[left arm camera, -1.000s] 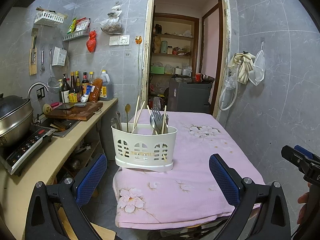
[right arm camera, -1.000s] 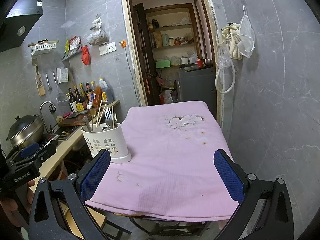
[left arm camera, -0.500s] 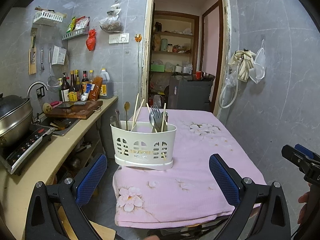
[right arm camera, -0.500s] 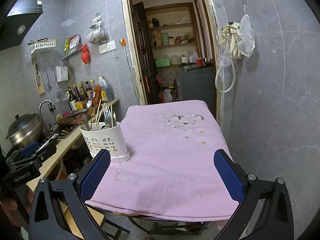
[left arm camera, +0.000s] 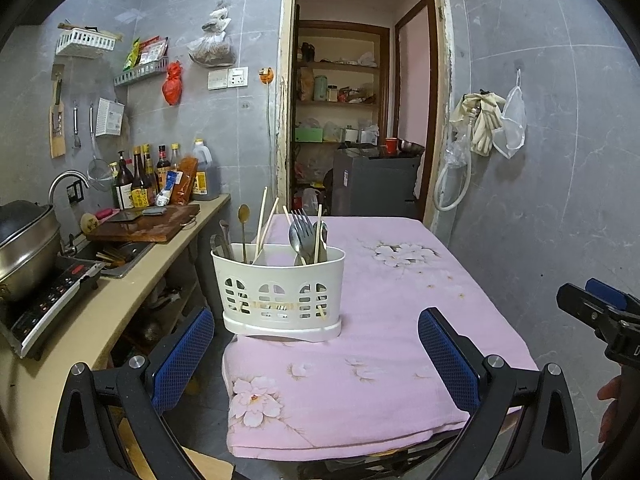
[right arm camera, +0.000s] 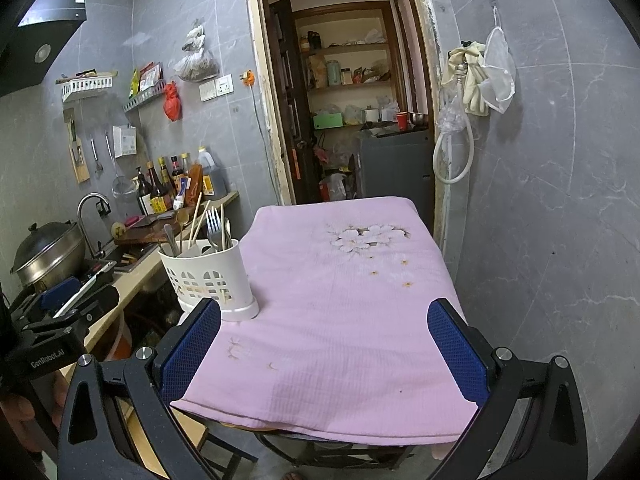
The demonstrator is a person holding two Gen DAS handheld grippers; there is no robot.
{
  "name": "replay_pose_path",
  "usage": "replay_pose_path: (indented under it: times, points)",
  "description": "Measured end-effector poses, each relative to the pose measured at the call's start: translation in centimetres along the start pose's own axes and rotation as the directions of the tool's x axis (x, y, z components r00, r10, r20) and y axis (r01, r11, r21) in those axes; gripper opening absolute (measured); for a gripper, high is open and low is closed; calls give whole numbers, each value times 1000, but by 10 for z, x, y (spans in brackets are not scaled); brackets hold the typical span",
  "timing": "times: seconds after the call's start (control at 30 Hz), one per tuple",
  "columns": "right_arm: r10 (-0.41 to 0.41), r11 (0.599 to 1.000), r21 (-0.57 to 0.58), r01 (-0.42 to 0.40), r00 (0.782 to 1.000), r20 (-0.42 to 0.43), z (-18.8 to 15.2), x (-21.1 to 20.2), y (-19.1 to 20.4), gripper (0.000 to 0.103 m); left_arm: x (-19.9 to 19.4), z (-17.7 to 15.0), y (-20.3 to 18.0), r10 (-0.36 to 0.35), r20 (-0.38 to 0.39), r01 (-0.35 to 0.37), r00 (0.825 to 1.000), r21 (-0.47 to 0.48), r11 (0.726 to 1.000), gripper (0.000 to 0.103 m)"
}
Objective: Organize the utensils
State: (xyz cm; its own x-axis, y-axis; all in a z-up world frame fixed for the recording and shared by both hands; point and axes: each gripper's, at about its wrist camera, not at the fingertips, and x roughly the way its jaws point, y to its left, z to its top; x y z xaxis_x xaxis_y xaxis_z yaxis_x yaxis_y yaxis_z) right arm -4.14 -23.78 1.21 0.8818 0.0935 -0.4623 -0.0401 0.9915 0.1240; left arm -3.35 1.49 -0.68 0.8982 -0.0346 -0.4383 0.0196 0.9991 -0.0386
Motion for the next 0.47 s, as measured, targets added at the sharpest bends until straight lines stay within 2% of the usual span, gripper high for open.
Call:
replay_pose_path:
  times: [0.47]
  points:
    - [8, 1000, -9, -9, 999, -35, 7, 20, 2, 102, 17, 0, 8, 17, -34, -18, 999, -11, 1000, 103]
